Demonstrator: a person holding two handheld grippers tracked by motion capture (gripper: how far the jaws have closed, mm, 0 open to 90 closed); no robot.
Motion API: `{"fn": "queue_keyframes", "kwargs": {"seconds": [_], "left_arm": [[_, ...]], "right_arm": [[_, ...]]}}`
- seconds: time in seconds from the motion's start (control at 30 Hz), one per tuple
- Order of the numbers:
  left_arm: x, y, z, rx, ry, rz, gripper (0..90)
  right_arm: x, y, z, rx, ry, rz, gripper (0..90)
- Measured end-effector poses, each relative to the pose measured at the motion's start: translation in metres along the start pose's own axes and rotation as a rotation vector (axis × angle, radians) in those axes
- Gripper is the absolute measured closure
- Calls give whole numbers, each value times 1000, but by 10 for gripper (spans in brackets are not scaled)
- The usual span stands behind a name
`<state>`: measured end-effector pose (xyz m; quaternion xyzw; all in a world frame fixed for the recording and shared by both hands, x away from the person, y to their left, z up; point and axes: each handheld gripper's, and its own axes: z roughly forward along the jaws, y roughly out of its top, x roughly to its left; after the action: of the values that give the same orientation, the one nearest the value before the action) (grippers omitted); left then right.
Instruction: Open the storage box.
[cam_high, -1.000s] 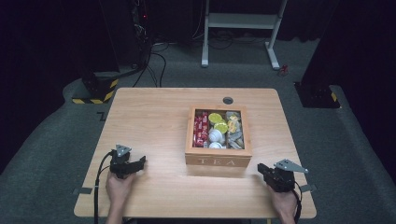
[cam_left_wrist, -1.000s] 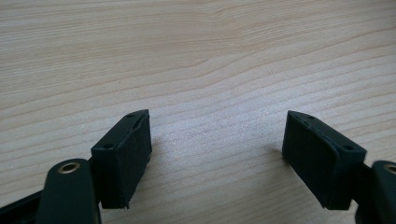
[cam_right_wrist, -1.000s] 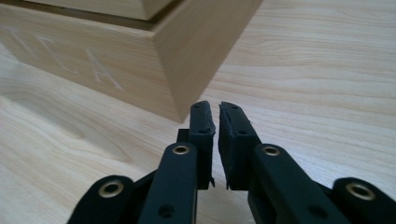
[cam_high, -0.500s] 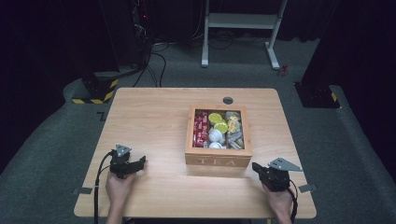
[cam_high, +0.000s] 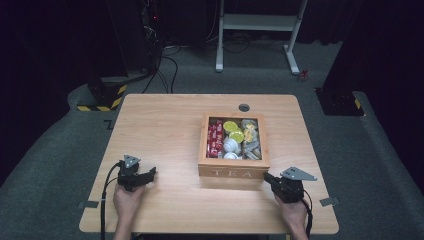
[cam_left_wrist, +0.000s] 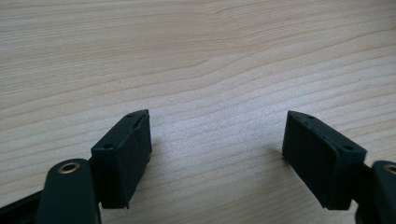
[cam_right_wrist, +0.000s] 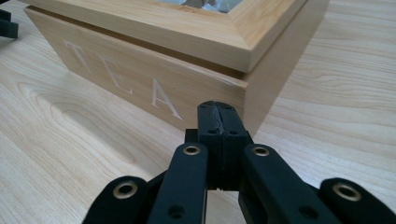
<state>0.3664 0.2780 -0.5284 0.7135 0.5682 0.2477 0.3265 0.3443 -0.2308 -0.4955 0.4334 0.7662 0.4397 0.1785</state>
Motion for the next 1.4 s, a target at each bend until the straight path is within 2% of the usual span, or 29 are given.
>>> {"fn": "queue_keyframes", "kwargs": {"seconds": [0.43, 0.87, 1.4], "left_arm": [[0, 0, 0, 0, -2, -1, 243], [0, 0, 0, 0, 1, 0, 244], [0, 0, 0, 1, 2, 3, 244]], "right_arm": [[2, 4, 3, 2, -8, 6, 900], [2, 14, -3, -28, -7, 16, 900], [5, 14, -3, -53, -32, 10, 900]]}}
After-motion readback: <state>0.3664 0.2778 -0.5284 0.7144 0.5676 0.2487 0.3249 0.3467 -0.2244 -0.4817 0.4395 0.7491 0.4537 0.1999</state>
